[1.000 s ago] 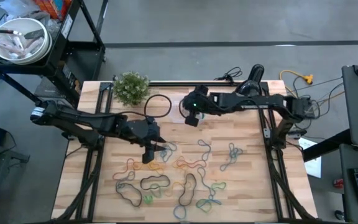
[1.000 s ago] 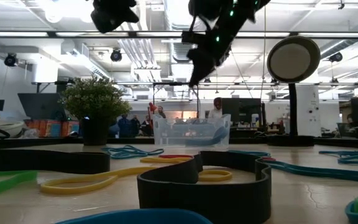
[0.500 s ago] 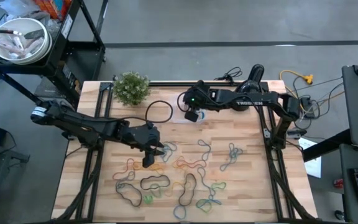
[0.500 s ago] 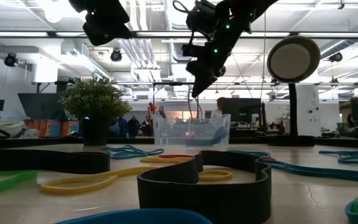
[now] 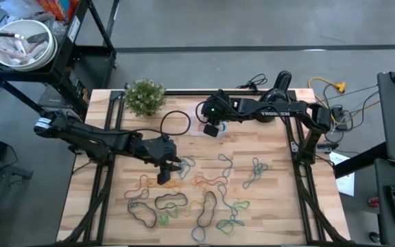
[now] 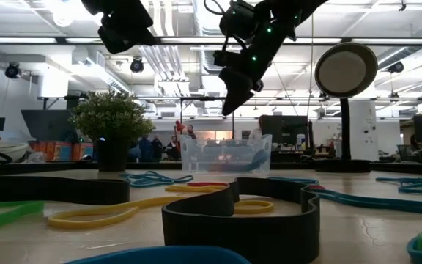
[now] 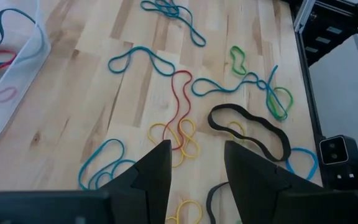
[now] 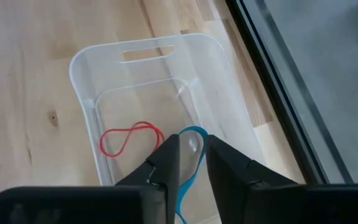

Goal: Pick and place rubber bands into bin
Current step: Put the blue rubberband into the transparent bin

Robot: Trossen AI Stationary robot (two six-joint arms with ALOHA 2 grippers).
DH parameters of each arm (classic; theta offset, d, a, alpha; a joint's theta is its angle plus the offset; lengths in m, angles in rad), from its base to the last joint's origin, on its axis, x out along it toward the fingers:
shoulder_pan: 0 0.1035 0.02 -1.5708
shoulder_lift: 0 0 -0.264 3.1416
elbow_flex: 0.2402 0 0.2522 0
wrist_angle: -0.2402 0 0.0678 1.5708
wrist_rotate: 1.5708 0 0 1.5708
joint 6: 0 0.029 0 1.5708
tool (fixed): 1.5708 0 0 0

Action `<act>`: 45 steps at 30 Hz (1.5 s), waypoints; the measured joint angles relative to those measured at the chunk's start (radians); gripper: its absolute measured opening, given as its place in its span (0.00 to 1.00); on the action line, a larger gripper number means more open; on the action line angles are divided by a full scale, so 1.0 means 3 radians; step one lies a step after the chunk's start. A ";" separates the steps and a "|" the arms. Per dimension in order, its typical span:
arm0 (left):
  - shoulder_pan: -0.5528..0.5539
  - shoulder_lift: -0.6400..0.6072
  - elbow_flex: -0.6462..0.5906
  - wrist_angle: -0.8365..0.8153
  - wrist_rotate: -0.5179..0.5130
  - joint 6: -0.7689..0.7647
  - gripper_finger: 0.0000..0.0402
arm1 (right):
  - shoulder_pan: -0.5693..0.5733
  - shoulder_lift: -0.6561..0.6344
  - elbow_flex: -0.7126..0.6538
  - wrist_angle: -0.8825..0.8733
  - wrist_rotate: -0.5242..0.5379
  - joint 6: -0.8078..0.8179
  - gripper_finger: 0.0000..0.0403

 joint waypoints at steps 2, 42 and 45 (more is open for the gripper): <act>0.0000 0.0000 0.0000 -0.0017 -0.0054 0.0001 0.33 | 0.0002 -0.0016 0.0014 -0.0023 -0.0008 0.0005 0.20; 0.0668 0.1085 -0.0493 0.0435 -0.0045 -0.0370 0.33 | 0.2068 -0.2351 -0.0499 -0.1117 -0.0641 0.1320 0.16; 0.0698 0.1114 -0.0493 0.0431 -0.0044 -0.0406 0.33 | 0.2119 -0.2364 -0.0515 -0.1117 -0.0577 0.1369 0.15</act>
